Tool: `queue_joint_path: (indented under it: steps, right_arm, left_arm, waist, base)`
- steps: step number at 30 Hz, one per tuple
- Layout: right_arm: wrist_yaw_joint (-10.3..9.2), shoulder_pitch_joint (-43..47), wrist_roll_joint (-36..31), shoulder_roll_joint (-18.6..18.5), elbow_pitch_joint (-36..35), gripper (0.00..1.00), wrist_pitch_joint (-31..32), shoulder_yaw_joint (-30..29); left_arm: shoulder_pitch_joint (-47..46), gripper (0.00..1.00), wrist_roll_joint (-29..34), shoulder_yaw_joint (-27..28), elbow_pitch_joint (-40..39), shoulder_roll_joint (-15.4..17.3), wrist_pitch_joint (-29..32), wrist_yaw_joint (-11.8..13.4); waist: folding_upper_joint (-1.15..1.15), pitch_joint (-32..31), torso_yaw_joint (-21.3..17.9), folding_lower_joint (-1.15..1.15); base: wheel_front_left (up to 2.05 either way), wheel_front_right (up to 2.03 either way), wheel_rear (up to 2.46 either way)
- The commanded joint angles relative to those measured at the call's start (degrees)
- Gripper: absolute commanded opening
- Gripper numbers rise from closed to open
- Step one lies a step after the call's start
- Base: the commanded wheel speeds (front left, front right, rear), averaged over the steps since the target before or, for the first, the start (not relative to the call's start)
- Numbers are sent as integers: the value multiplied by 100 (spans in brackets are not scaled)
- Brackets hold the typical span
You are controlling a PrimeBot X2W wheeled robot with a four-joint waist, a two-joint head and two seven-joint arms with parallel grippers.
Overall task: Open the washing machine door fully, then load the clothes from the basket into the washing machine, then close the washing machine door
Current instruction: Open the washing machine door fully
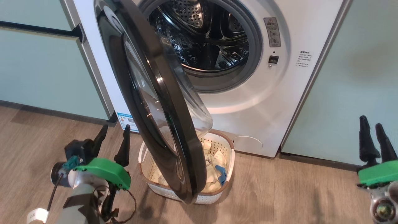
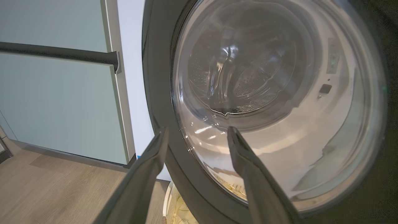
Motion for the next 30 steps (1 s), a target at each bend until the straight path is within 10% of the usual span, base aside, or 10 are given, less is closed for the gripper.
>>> queue_joint_path:
  steps: [1,15,30]
  right_arm:
    - [26,41,-259,27,-223,100,-52,11]
    - [26,857,-2924,736,-682,100,-54,-961]
    - [26,1289,-3681,1152,-672,100,-54,-1606]
  left_arm:
    - [-140,100,11,192,-218,135,-52,-4]
    - [-139,100,-56,213,-178,187,-52,-4]
    - [-102,100,-91,220,-153,213,-52,-4]
  waist:
    - [0,2,-1,0]
    - [0,0,12,0]
    - [0,-29,-33,0]
  base:
    - [0,0,0]
    - [0,0,0]
    - [0,0,0]
